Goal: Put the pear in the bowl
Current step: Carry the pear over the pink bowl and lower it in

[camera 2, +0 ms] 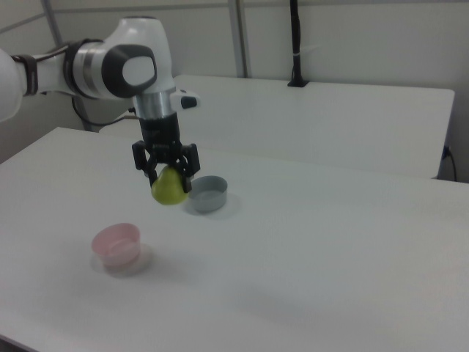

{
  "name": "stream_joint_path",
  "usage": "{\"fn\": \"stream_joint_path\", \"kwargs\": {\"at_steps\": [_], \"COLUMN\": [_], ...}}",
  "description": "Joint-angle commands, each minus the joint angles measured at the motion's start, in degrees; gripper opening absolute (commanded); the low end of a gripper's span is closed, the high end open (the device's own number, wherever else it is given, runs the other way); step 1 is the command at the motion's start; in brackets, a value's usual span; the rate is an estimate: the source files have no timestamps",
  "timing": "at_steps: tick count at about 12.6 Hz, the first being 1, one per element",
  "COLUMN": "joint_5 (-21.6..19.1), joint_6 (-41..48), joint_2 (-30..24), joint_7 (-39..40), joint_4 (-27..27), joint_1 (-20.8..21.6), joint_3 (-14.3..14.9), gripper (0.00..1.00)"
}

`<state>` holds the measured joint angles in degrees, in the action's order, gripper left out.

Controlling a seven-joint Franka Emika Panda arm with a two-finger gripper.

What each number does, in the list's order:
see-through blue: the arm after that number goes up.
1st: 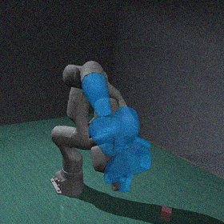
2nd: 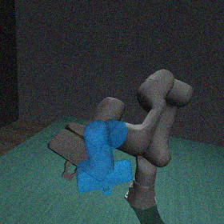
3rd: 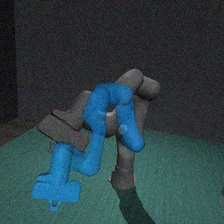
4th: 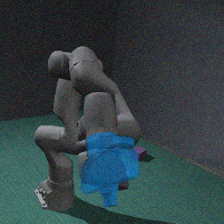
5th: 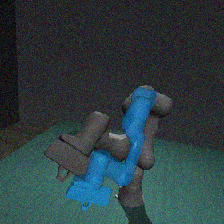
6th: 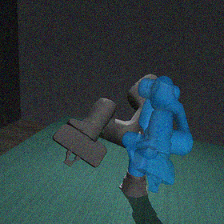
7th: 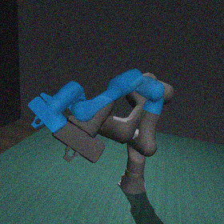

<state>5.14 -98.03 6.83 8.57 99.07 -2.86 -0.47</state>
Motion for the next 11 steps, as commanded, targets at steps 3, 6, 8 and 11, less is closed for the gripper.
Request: {"fn": "stream_joint_path", "kwargs": {"at_steps": [3,6,8,11], "joint_5": [-0.2,0.0,0.0,0.1], "joint_6": [6.6,7.0,6.6,5.9], "joint_2": [-3.0,-3.5,-3.3,-3.0], "joint_7": [-0.3,-0.8,-0.9,-4.3], "joint_4": [-2.7,0.7,3.3,6.4], "joint_1": [1.9,8.4,12.2,16.1], "joint_3": [-0.1,0.0,0.0,0.0], "gripper": [0.62,0.62,0.62,0.63]}}
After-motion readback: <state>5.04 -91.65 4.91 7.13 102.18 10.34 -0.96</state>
